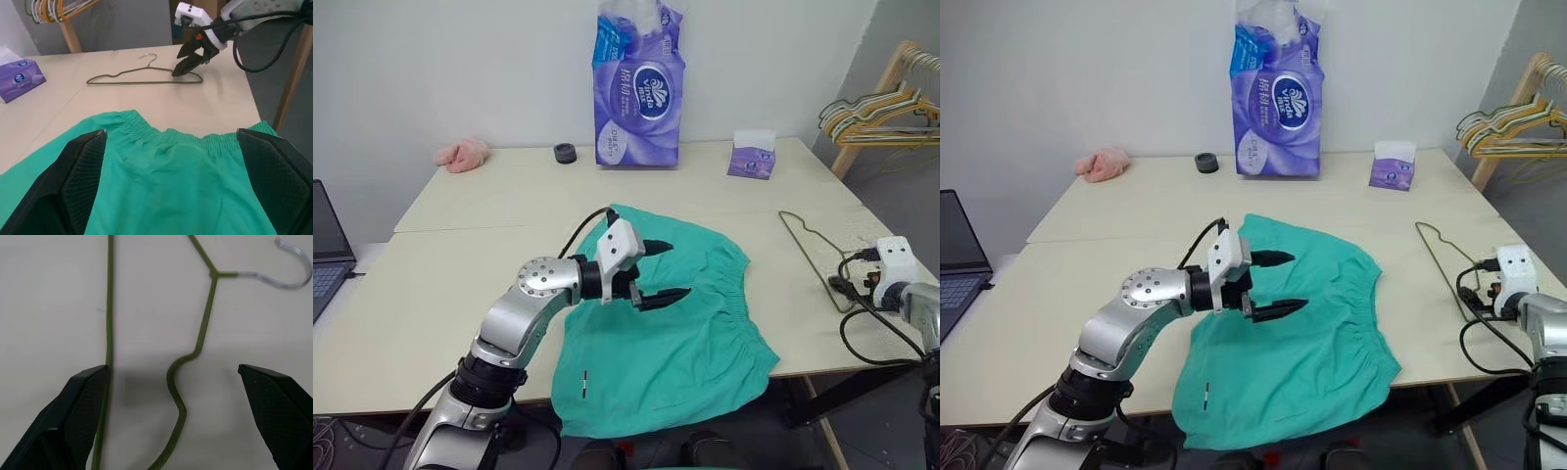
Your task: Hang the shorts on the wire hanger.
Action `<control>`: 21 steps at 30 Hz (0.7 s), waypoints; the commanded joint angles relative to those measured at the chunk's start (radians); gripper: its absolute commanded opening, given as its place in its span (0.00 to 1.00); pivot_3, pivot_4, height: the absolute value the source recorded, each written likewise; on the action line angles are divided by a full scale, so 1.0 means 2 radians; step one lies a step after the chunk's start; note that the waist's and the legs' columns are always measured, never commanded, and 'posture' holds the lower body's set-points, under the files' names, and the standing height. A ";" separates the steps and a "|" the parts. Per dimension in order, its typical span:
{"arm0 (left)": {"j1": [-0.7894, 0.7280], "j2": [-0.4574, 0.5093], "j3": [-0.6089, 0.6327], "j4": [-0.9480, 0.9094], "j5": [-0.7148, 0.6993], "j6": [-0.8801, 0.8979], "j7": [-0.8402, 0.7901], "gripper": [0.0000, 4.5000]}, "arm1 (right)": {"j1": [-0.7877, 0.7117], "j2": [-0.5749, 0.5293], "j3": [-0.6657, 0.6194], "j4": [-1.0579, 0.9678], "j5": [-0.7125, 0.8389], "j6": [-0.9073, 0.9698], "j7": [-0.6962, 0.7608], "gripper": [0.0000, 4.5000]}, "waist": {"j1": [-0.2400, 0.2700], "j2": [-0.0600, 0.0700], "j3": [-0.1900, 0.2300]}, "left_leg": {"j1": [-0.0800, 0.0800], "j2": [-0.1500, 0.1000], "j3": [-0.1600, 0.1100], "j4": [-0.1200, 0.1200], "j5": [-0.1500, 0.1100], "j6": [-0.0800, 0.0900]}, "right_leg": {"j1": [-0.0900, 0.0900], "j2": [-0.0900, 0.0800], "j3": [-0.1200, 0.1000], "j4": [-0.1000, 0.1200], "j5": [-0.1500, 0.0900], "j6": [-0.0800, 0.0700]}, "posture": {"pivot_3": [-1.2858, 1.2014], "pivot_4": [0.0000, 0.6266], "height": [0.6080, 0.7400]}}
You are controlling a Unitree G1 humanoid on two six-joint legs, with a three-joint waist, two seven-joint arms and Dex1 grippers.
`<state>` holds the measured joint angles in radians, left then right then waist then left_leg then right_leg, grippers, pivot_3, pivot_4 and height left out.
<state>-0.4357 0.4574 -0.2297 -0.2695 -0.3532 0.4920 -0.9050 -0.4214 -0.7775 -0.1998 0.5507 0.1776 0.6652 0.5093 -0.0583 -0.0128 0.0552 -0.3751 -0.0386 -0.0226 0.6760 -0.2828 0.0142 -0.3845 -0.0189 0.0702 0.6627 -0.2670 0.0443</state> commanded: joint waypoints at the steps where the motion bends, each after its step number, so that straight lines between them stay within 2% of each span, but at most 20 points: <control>1: -0.006 0.001 0.003 -0.016 0.000 -0.009 0.000 1.00 | -0.026 0.000 -0.007 0.028 -0.003 0.000 -0.006 1.00 | 0.000 0.000 0.000 | 0.000 0.000 0.000 0.000 0.000 0.000 | 0.000 0.000 0.000 0.000 0.000 0.000 | 0.48 0.08 1.00; 4: -0.006 0.002 0.003 -0.017 0.000 -0.009 0.000 1.00 | -0.033 0.000 -0.001 0.056 0.000 0.015 0.008 1.00 | 0.000 0.000 0.000 | 0.000 0.000 0.000 0.000 0.000 0.000 | 0.000 0.000 0.000 0.000 0.000 0.000 | 0.49 0.08 1.00; 7: -0.007 0.001 0.002 -0.014 0.001 -0.012 -0.001 1.00 | -0.033 -0.002 0.010 0.071 -0.004 0.026 0.026 0.87 | 0.000 0.000 0.000 | 0.000 0.000 0.000 0.000 0.000 0.000 | 0.001 0.000 0.000 0.000 0.000 0.000 | 0.49 0.08 1.00; 12: -0.008 -0.002 -0.001 -0.013 0.002 -0.014 -0.001 1.00 | -0.009 -0.004 0.040 0.072 -0.025 0.019 0.044 0.51 | 0.002 -0.001 0.001 | 0.003 0.000 -0.001 0.000 0.000 0.000 | 0.004 0.000 -0.001 -0.001 0.000 0.001 | 0.48 0.08 1.00; 14: -0.008 -0.003 -0.001 -0.011 0.002 -0.014 0.000 1.00 | -0.006 -0.002 0.039 0.071 -0.025 0.018 0.039 0.34 | 0.003 -0.002 0.001 | 0.006 0.000 -0.001 0.000 -0.001 0.001 | 0.008 0.000 -0.001 -0.003 -0.002 0.003 | 0.48 0.08 1.00; 18: -0.007 -0.004 0.000 -0.011 0.002 -0.012 0.001 1.00 | 0.010 -0.008 0.060 0.064 -0.051 -0.017 0.024 0.05 | 0.006 -0.005 0.000 | 0.006 0.000 -0.001 0.000 -0.001 0.001 | 0.008 -0.001 -0.001 -0.003 -0.002 0.003 | 0.48 0.08 1.00; 19: -0.007 -0.005 0.001 -0.010 0.001 -0.012 0.003 1.00 | 0.013 -0.006 0.056 0.063 -0.051 -0.018 0.019 0.01 | 0.006 -0.006 0.000 | 0.006 0.000 -0.002 0.000 -0.001 0.001 | 0.008 -0.001 -0.001 -0.003 -0.002 0.003 | 0.48 0.08 1.00; 21: -0.008 -0.007 0.004 -0.006 0.001 -0.012 0.006 1.00 | 0.014 -0.002 0.046 0.060 -0.047 -0.018 0.011 0.01 | 0.008 -0.006 0.000 | 0.006 0.000 -0.002 0.000 -0.001 0.001 | 0.009 -0.002 -0.001 -0.004 -0.001 0.004 | 0.48 0.08 1.00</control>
<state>-0.4354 0.4529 -0.2307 -0.2689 -0.3501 0.4863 -0.9033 -0.4283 -0.7836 -0.1136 0.6299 0.1165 0.6041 0.5627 -0.0429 -0.0249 0.0559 -0.3634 -0.0391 -0.0259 0.6761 -0.2844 0.0163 -0.3672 -0.0222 0.0678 0.6534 -0.2689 0.0515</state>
